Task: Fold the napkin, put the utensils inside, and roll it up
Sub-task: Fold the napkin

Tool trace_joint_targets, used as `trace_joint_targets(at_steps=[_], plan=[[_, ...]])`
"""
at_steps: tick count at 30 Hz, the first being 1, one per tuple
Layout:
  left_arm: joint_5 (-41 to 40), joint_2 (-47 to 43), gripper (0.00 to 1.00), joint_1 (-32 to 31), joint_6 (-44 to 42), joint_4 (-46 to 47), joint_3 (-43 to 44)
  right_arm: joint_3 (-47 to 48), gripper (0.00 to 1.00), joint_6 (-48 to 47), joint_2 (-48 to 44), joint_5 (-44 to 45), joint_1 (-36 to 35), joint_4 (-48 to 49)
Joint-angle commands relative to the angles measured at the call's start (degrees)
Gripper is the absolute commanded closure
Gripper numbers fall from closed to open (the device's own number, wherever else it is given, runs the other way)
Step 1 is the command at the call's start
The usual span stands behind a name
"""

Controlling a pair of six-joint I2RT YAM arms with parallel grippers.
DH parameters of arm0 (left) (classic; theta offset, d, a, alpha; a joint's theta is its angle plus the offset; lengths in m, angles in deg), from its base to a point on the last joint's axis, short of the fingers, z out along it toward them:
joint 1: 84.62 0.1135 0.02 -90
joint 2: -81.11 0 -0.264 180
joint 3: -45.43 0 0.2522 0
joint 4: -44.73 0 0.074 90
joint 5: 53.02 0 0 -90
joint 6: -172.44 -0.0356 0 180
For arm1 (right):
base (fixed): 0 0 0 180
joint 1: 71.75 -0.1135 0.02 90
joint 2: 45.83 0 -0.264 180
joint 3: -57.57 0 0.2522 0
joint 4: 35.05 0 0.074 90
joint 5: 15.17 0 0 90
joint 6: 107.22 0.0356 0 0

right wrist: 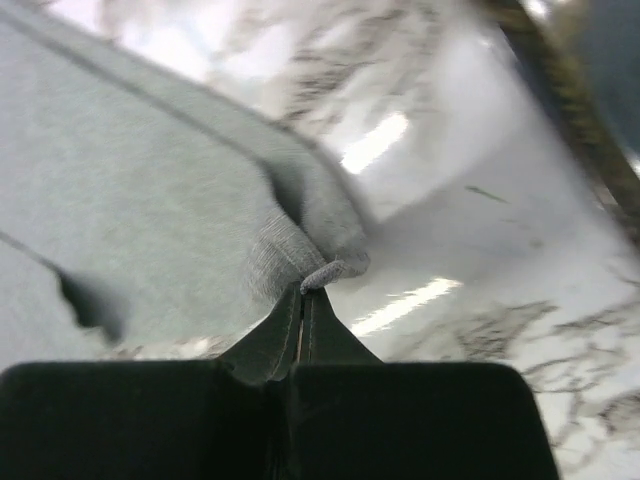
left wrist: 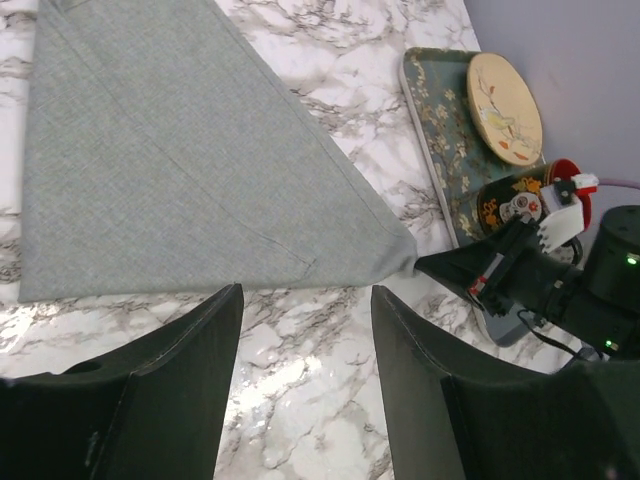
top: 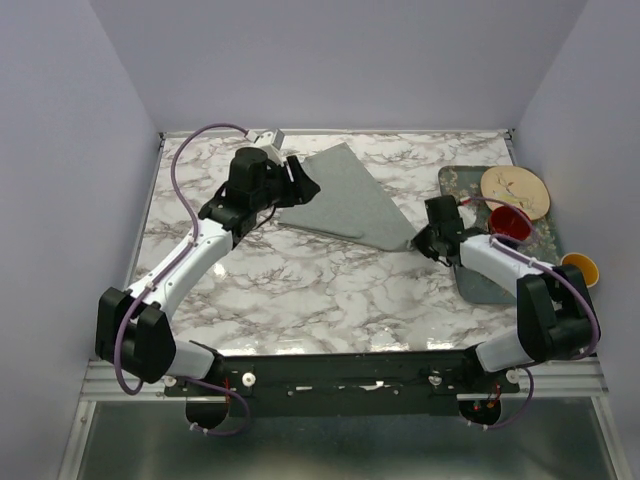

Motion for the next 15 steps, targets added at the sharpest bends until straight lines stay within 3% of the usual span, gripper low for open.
trace_joint_targets(at_steps=[1,5,9,15], plan=[[1.42,0.69,0.37,3.16,2.73,0.89,-2.56,5.59,0.99,-13.80,-1.48,5.59,-4.26,4.74],[0.72,0.96,0.37,6.41,5.98,1.94,-5.37,12.96,0.99,-30.06,2.80,1.46,-9.00,9.84],[2.99,1.66,0.37,11.16,10.73,5.11,-9.33,26.83,0.99,-42.80,9.32,-5.39,-14.44,7.65],[4.23,1.49,0.37,14.68,13.72,7.31,-13.11,37.67,0.99,-45.82,18.45,-15.93,-20.95,6.59]])
